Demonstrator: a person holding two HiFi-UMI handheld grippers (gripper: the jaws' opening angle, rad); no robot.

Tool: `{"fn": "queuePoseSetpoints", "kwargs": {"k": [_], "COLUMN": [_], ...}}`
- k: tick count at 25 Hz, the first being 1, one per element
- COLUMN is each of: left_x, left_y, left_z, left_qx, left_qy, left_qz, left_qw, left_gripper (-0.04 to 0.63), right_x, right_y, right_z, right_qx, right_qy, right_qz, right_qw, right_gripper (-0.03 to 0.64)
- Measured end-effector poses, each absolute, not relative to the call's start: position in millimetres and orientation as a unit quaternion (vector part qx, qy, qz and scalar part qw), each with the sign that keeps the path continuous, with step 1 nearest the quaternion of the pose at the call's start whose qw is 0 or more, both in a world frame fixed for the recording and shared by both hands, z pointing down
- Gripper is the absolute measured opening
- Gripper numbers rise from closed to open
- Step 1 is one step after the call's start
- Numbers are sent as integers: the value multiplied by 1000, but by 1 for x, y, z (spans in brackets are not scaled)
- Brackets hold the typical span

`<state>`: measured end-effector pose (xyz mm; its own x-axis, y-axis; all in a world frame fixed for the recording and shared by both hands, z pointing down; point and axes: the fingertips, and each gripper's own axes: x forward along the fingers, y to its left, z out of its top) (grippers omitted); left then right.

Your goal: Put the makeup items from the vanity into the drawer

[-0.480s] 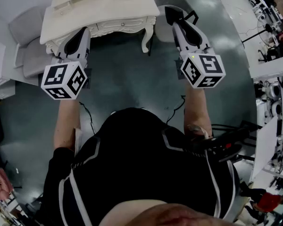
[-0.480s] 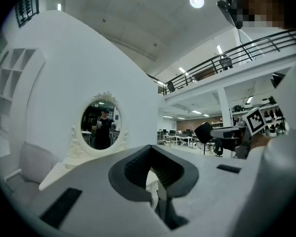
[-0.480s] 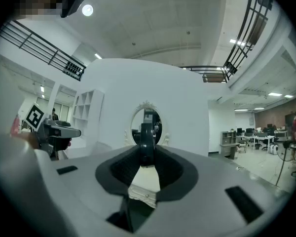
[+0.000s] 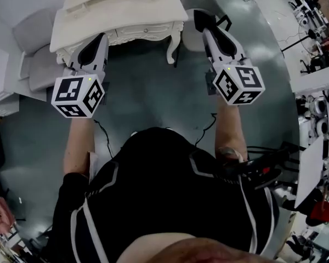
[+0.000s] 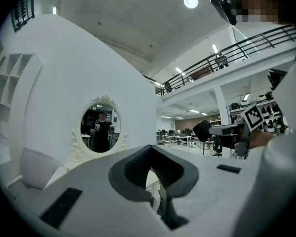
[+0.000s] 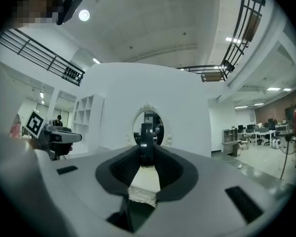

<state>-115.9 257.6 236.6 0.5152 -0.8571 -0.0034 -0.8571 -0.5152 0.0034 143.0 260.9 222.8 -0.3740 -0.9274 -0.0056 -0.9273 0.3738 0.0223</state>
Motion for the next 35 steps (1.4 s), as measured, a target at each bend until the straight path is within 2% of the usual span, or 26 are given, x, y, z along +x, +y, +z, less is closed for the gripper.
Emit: {"fn": "queuePoseSetpoints", "kwargs": {"k": [17, 24, 35], "left_x": [-171, -176, -146], "left_y": [256, 232, 137], "left_z": [260, 257, 264], "left_qx": [879, 864, 856], "left_qy": [-477, -502, -517], "left_qz": [-2, -19, 12], "left_qw": [-2, -13, -8], "left_gripper": [3, 4, 3], "right_x": [81, 84, 107], "right_y": [255, 228, 124], "right_z": [228, 231, 231], "right_qx": [577, 576, 548], "right_qy": [-816, -817, -836], "right_qz": [-22, -21, -21], "right_qw": [9, 8, -4], "right_gripper": [92, 92, 92]}}
